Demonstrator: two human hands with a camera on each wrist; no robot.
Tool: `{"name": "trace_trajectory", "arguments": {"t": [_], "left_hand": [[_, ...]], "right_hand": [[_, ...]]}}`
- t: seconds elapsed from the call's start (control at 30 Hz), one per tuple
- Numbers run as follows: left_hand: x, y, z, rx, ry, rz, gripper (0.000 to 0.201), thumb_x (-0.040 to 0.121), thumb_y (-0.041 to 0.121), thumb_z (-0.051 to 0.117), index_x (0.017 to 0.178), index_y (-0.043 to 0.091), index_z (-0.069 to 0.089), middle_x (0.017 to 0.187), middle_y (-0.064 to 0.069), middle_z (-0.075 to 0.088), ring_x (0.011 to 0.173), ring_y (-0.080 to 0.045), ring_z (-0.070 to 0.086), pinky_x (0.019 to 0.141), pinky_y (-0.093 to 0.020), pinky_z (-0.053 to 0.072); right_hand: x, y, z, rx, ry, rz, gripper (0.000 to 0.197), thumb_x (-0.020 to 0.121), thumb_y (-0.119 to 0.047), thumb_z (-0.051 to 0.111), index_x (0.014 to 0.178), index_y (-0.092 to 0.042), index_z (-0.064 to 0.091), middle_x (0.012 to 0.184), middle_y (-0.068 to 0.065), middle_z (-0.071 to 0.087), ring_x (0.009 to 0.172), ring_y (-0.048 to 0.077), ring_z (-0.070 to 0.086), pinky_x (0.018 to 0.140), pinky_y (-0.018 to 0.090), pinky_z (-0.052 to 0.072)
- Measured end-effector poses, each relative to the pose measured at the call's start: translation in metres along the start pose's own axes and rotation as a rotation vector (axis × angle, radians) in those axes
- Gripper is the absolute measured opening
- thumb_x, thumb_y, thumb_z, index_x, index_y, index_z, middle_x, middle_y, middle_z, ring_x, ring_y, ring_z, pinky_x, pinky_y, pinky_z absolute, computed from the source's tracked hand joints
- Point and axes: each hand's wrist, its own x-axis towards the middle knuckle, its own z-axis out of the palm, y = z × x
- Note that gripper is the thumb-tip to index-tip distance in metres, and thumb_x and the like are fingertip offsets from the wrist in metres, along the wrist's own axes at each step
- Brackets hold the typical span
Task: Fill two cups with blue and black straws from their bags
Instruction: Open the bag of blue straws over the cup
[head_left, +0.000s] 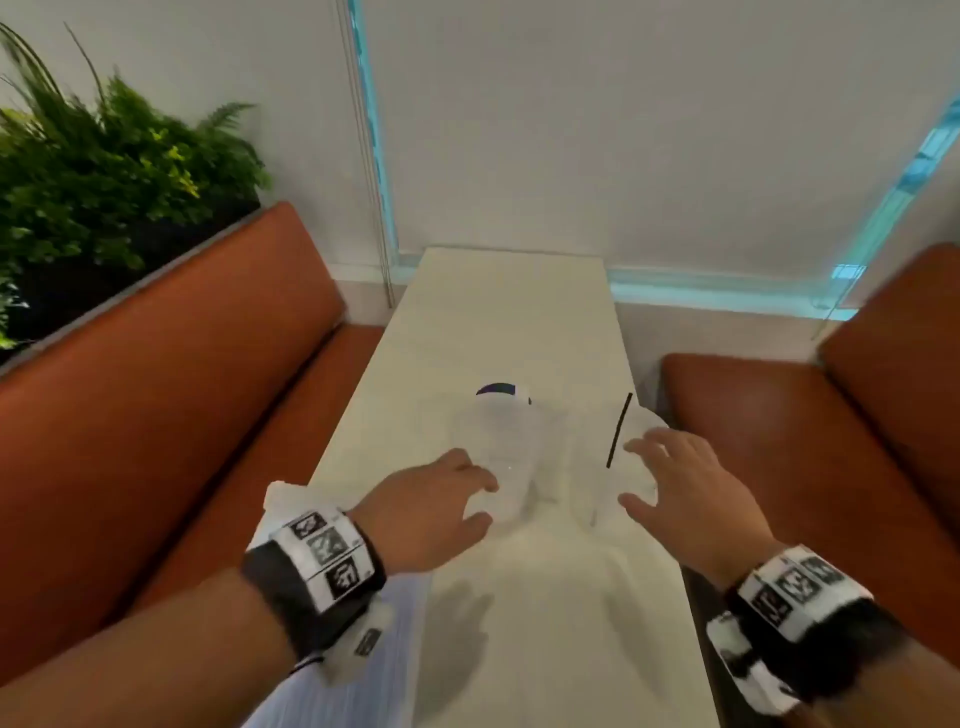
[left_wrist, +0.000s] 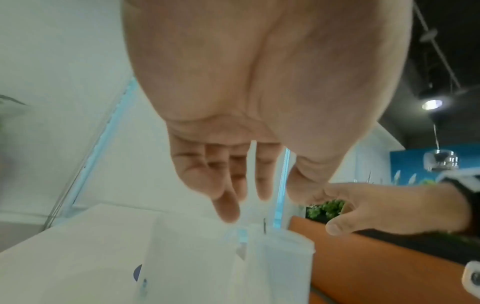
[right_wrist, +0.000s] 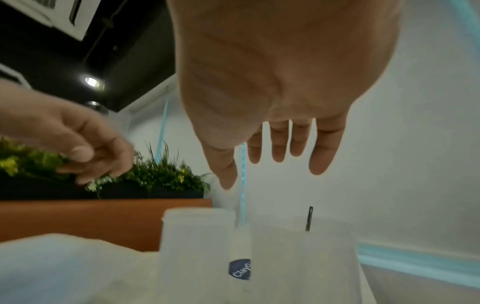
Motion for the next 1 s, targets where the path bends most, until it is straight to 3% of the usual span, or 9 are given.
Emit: {"name": "trace_trajectory", "arguments": {"t": [0.13,0.3,0.37,0.43,0.67,0.8,0.87,0.93,1.0], "left_hand": [[0.079,-0.006,0.015,0.222,0.054,-0.086,0.055,0.096,0.045,0.054,0.145,0.025,0.038,0.140,-0.001,0.034,0.098,-0.030,0.063,0.080,-0.036,0.051],[0.105,-0.017,0.052,0.345,0.039,-0.119,0.027,0.103,0.031,0.041,0.123,0.018,0.052,0.118,-0.006,0.059,0.099,-0.030,0.062,0.076,-0.036,0.044],[0.101,-0.016,0.057,0.370,0.098,-0.094,0.020,0.104,0.025,0.040,0.117,0.017,0.052,0.110,-0.006,0.059,0.089,-0.029,0.061,0.069,-0.036,0.043],[0.091,-0.014,0.062,0.379,0.118,-0.077,0.018,0.103,0.022,0.041,0.116,0.016,0.052,0.106,-0.005,0.058,0.084,-0.028,0.058,0.065,-0.036,0.040],[0.038,0.002,0.077,0.352,0.161,-0.042,0.018,0.100,0.017,0.042,0.115,0.016,0.052,0.103,-0.004,0.058,0.086,-0.029,0.060,0.062,-0.035,0.038],[0.021,0.008,0.087,0.387,0.136,-0.063,0.019,0.099,0.014,0.045,0.116,0.016,0.051,0.106,-0.004,0.058,0.082,-0.026,0.057,0.062,-0.034,0.038],[0.018,0.009,0.087,0.382,0.122,-0.072,0.020,0.102,0.019,0.045,0.121,0.016,0.050,0.111,-0.005,0.057,0.091,-0.028,0.061,0.065,-0.035,0.041],[0.014,0.010,0.083,0.310,0.135,-0.083,0.028,0.103,0.028,0.043,0.128,0.018,0.046,0.122,-0.006,0.053,0.094,-0.029,0.062,0.070,-0.037,0.048],[0.005,0.010,0.076,0.191,0.232,-0.091,0.041,0.100,0.042,0.045,0.136,0.025,0.040,0.132,-0.003,0.044,0.094,-0.028,0.063,0.074,-0.039,0.052]], "right_hand": [[0.050,0.001,0.023,-0.111,-0.176,0.081,0.060,0.092,-0.053,0.059,0.146,-0.033,0.040,0.148,-0.008,0.043,0.141,0.018,0.032,0.101,0.042,0.044],[0.056,0.005,0.059,-0.184,-0.278,0.082,0.027,0.102,-0.035,0.046,0.125,-0.024,0.053,0.110,-0.001,0.062,0.103,0.024,0.059,0.080,0.038,0.048],[0.050,0.004,0.062,-0.173,-0.240,0.062,0.016,0.101,-0.020,0.045,0.113,-0.020,0.055,0.090,-0.003,0.056,0.086,0.023,0.055,0.071,0.036,0.045],[0.039,0.004,0.065,-0.143,-0.221,0.063,0.016,0.097,-0.012,0.044,0.105,-0.022,0.054,0.089,-0.002,0.059,0.084,0.022,0.054,0.071,0.035,0.046],[-0.021,-0.005,0.068,-0.148,-0.152,0.088,0.020,0.096,-0.012,0.044,0.090,-0.031,0.042,0.075,-0.006,0.047,0.063,0.009,0.038,0.052,0.029,0.029],[-0.041,-0.012,0.073,-0.132,-0.145,0.084,0.016,0.098,-0.012,0.042,0.096,-0.027,0.048,0.076,-0.006,0.045,0.068,0.008,0.042,0.053,0.030,0.030],[-0.046,-0.017,0.068,-0.122,-0.175,0.073,0.013,0.101,-0.016,0.043,0.105,-0.026,0.050,0.083,-0.007,0.050,0.089,0.018,0.055,0.063,0.032,0.037],[-0.049,-0.019,0.062,-0.100,-0.186,0.084,0.026,0.102,-0.030,0.048,0.128,-0.028,0.049,0.111,-0.003,0.058,0.116,0.023,0.052,0.078,0.036,0.046],[-0.055,-0.024,0.052,-0.112,-0.103,0.093,0.043,0.099,-0.039,0.051,0.140,-0.030,0.044,0.132,-0.004,0.052,0.124,0.023,0.046,0.083,0.038,0.049]]}}
